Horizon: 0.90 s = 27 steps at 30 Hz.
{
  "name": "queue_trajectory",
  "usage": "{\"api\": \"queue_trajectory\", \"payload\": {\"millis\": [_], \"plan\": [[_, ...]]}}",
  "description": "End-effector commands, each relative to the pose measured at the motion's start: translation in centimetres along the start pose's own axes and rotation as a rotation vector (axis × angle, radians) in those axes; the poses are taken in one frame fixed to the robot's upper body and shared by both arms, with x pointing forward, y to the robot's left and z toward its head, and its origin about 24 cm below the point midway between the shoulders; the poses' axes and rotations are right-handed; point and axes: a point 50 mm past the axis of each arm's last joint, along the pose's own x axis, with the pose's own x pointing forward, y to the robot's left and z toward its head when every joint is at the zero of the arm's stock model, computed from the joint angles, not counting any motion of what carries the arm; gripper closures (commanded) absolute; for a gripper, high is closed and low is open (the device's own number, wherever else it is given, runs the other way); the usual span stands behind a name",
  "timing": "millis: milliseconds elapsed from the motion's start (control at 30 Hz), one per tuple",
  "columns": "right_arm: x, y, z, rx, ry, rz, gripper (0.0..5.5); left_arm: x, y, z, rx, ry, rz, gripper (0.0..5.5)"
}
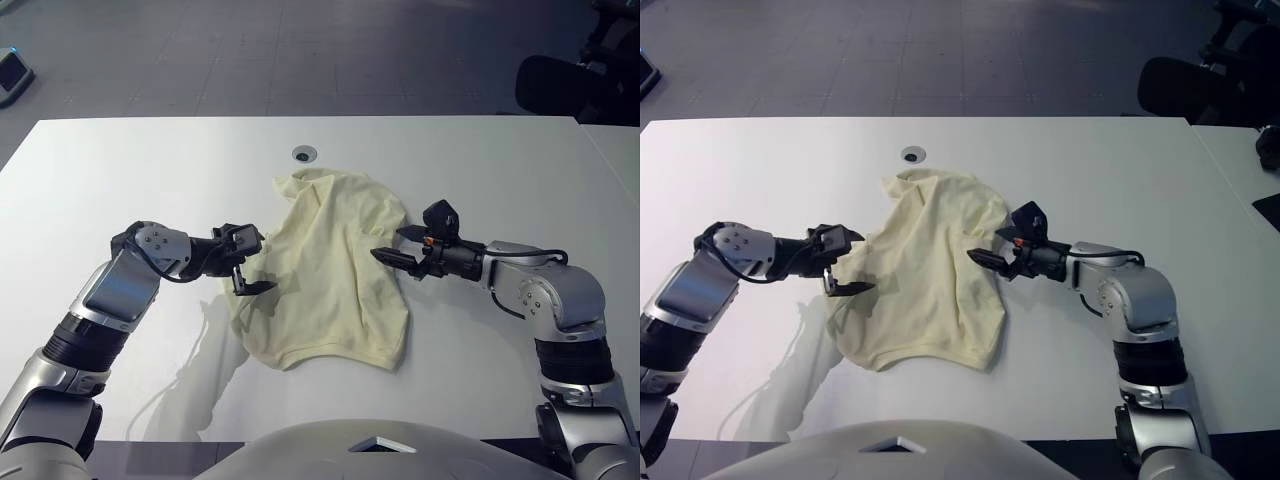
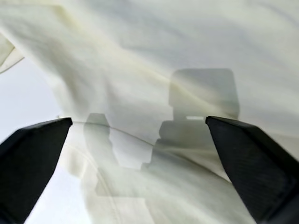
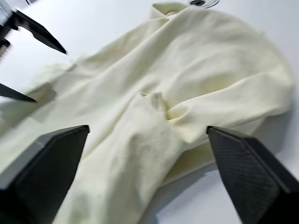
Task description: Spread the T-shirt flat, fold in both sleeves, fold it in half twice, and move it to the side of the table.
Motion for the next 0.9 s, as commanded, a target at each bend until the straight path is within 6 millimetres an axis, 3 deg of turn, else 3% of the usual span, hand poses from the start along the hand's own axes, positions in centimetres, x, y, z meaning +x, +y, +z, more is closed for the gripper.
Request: {"api": "queue_trajectory", "payload": {"millis": [33, 467, 833, 900], "plan": [[0.2, -0.1, -0.1, 0.039, 0.012, 0.007, 1.75, 0.3, -0.3, 0.0, 0.007, 0.005, 0.001, 0.10], [1.1, -1.2, -0.5, 0.025, 0.033, -0.036, 3.82, 0.5, -0.6, 0.2, 0.012, -0.001, 0.004, 0.10], [1.4, -0.7, -1.2, -0.013, 0.058, -0.014, 5.49, 0.6, -0.7, 0.2, 0.016, -0.004, 0.000, 0.10], [1.3, -0.9, -1.2, -0.027, 0.063, -0.022, 5.49, 0.6, -0.7, 0.2, 0.017, -0.004, 0.001, 0.10]]}}
